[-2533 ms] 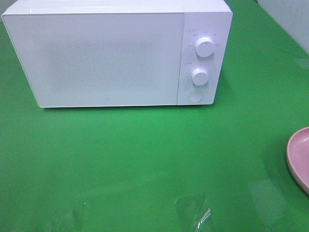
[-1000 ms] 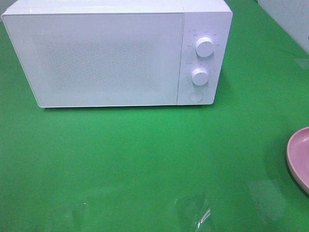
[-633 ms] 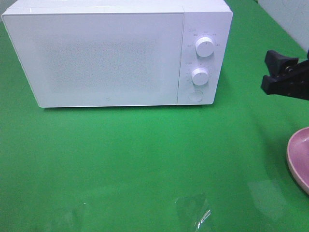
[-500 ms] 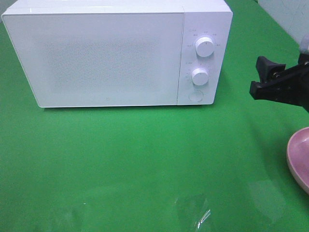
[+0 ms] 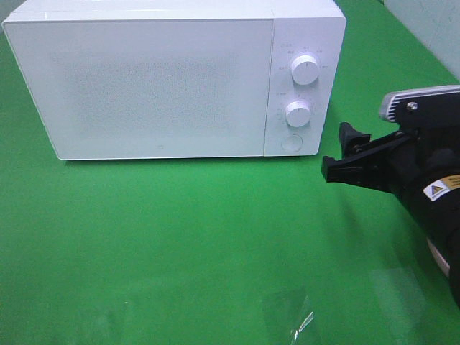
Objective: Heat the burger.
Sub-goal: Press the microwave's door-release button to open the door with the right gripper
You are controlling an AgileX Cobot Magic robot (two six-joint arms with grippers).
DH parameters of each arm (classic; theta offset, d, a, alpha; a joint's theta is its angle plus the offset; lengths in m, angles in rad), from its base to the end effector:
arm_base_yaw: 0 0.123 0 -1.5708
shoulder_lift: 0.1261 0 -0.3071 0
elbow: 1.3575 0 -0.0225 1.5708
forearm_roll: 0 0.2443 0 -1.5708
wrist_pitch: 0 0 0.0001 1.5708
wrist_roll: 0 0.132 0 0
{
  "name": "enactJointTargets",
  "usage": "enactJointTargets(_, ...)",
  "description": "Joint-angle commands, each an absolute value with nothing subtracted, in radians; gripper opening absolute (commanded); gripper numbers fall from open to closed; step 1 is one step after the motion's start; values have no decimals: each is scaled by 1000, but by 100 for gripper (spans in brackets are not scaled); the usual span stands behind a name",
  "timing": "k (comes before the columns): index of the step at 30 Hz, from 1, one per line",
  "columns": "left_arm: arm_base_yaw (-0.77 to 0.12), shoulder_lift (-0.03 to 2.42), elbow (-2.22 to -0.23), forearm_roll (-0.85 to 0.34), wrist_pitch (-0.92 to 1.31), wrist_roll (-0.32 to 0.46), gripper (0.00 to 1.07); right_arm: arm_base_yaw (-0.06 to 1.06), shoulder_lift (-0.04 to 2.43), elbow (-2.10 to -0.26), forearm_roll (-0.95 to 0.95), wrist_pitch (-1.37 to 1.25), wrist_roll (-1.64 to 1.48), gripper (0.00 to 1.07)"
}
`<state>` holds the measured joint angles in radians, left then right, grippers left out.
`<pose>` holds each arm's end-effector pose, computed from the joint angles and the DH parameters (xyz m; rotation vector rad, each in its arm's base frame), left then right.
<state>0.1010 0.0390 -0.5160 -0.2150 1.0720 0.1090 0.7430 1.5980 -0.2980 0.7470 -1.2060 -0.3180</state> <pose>0.0078 -0.0241 0.2611 0.0167 2.0616 -0.1295 0.2443 0.1107 0.1931 -0.1067 1.6615 -0.0188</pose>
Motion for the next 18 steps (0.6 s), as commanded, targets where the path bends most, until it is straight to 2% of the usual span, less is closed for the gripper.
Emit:
enactJointTargets(1,100,39,-515,-225,1068,111,98,787,1653,-345,762,-1296,-332,70)
enactJointTargets(18,100,39,-515,-225,1068,111,98,818,1738,-415,766,-1266,-263,70)
